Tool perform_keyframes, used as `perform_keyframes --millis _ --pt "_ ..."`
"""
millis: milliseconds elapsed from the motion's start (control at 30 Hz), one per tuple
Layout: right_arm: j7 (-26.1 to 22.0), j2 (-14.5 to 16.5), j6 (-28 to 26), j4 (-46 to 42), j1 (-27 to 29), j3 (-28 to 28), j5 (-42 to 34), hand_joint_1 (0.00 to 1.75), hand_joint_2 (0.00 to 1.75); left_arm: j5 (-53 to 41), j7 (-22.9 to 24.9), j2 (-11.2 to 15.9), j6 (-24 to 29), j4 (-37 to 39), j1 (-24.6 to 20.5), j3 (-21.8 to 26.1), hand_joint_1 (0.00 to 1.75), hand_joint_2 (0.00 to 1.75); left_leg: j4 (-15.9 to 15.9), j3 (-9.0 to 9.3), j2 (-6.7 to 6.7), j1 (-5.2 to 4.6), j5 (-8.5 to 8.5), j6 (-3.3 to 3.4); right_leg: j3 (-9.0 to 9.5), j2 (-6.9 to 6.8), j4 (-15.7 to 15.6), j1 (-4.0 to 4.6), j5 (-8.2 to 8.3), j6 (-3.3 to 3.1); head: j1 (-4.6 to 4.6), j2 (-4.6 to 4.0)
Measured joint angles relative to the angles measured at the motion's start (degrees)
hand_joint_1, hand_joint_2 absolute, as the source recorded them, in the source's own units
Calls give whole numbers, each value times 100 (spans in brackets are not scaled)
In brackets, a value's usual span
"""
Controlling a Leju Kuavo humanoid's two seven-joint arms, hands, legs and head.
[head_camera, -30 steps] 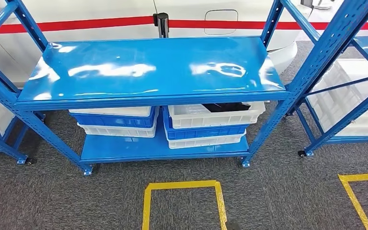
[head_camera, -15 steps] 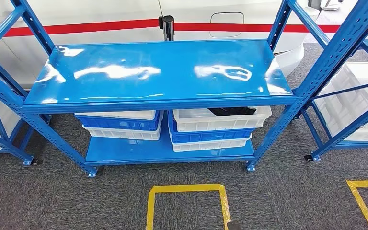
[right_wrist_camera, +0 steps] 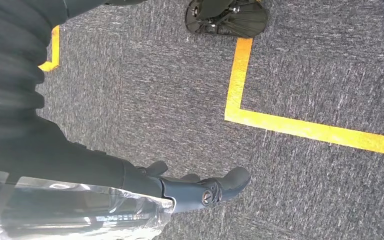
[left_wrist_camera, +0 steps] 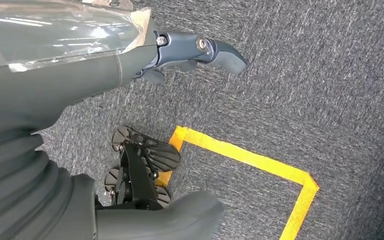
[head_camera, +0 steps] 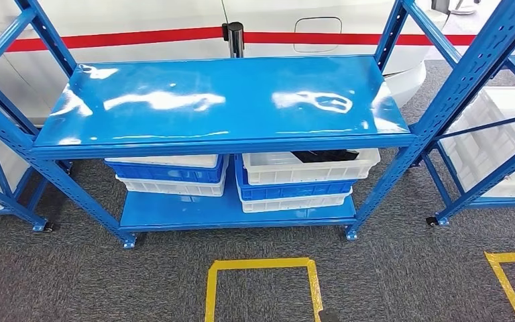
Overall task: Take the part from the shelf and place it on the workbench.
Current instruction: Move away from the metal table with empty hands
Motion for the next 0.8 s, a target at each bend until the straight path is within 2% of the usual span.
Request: perform_keyframes --millis 133,367,800 --pt "-10 0 0 0 6 -19 -13 0 175 -3 113 4 75 0 1 2 0 175 1 2 0 -13 0 0 1 0 0 -6 0 1 -1 0" --pt "-65 -5 18 -9 65 -54 -20 0 175 -103 583 41 298 -12 73 -138 0 175 2 5 0 -27 -1 2 1 0 -1 -21 0 3 -1 0" --pt "135 -142 810 -243 541 -54 -597 0 175 982 1481 327 22 -285 512 -1910 0 175 1 2 0 -29 -5 3 3 0 -2 -22 -1 3 -1 1"
